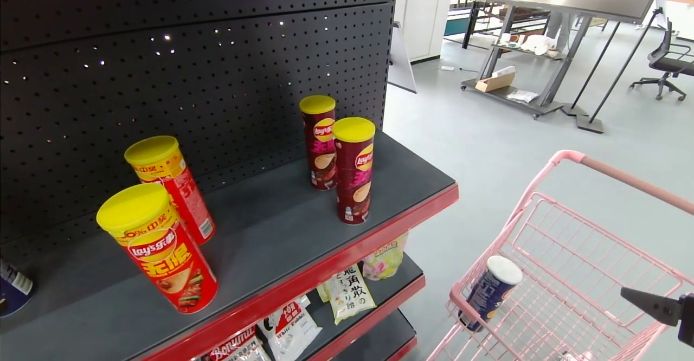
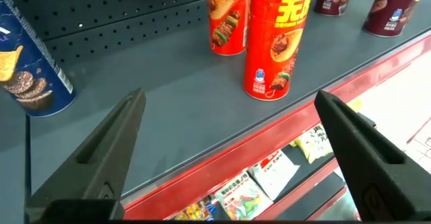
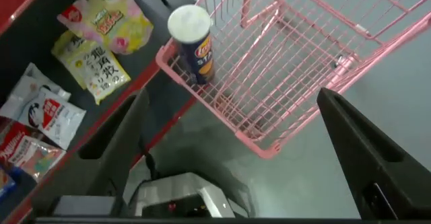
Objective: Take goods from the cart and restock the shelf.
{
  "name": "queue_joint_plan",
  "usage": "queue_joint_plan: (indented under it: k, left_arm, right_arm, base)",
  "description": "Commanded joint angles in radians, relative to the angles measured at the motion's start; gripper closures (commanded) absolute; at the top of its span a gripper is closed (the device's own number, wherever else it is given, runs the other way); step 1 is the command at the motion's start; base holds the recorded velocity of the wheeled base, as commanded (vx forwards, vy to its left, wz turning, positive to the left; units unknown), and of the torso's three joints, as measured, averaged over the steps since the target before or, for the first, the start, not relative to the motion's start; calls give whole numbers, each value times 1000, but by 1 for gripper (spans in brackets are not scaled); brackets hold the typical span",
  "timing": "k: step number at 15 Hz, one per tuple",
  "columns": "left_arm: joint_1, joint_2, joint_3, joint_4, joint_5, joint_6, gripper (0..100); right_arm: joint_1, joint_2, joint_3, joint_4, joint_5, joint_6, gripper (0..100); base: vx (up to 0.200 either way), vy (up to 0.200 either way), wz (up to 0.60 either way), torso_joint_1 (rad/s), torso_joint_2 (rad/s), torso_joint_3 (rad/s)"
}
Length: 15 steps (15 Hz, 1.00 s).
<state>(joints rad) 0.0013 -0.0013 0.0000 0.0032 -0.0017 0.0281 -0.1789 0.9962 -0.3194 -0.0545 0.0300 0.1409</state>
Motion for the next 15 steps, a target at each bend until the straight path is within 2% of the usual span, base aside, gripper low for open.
queue_joint_plan:
  k: [1, 4, 9, 15]
  left_arm:
    - [0, 3, 0, 0, 0, 0, 0]
    - [0, 1, 0, 0, 0, 1, 0]
    - [0, 3, 0, 0, -1, 1, 0]
    - [0, 3, 0, 0, -4, 1, 0]
  right_arm:
    - [1, -10, 37, 1, 16, -20, 0]
    - [4, -4, 60, -1, 18, -37, 0]
    - [56, -10, 91, -2, 18, -44, 0]
    - [105, 52, 97, -4, 18, -55, 0]
  base:
    - [0, 0, 0, 0, 0, 0]
    - [0, 0, 0, 0, 0, 0]
    - [0, 0, -600, 2, 2, 0]
    - [0, 0, 0, 0, 0, 0]
